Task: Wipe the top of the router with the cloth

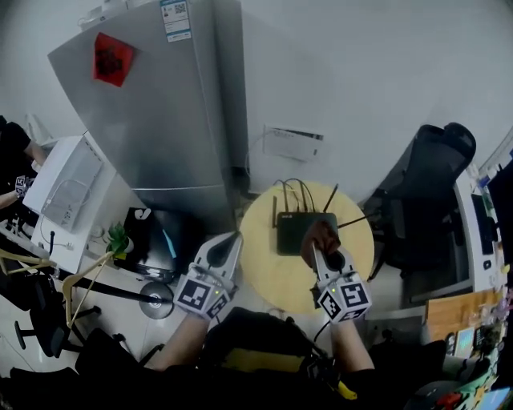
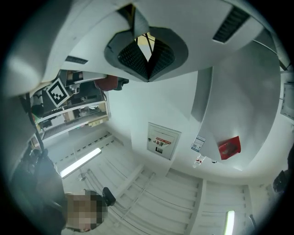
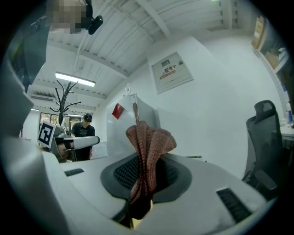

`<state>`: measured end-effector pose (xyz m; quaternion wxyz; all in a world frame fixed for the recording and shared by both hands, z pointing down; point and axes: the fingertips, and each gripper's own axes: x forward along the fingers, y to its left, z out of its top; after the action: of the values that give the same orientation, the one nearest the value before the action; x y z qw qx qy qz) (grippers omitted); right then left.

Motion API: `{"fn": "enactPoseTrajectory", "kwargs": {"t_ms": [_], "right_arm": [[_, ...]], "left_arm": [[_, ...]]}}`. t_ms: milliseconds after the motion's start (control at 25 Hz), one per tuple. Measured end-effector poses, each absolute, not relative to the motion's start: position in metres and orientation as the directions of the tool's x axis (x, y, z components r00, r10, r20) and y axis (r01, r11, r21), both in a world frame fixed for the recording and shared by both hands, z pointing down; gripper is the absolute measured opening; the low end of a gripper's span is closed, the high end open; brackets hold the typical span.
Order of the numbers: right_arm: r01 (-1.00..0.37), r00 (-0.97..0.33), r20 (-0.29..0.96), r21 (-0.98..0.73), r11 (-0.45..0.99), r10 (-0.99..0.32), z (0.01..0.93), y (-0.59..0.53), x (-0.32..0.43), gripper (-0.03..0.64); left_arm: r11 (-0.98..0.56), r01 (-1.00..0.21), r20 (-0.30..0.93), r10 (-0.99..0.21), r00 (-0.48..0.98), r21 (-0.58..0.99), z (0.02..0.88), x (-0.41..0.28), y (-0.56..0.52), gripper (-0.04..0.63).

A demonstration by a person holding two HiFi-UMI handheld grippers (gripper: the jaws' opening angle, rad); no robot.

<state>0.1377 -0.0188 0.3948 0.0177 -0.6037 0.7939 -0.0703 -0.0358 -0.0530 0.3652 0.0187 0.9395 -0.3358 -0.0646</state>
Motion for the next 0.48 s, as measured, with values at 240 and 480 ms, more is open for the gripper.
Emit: {"fn": "enactPoseTrajectory", "kwargs": {"t_ms": [240,480], "right_arm": [[-0.934,-0.335,0.079,-0.159,0.319,-0.939,0.403,-0.033,0.166,0.063],[-0.927,-0.346,0.082,-0.186,0.327,-0.934,0.408,-0.046,0.18,0.063]], "left_arm": [[-0.743,-0.664,-0.099,-0.669,0.737,0.078,0.37,-0.001,-0.06,-0.009],[-0.75,-0.658,-0.089,-0.662,0.744,0.074,0.369,0.018,-0.069,-0.009]]}}
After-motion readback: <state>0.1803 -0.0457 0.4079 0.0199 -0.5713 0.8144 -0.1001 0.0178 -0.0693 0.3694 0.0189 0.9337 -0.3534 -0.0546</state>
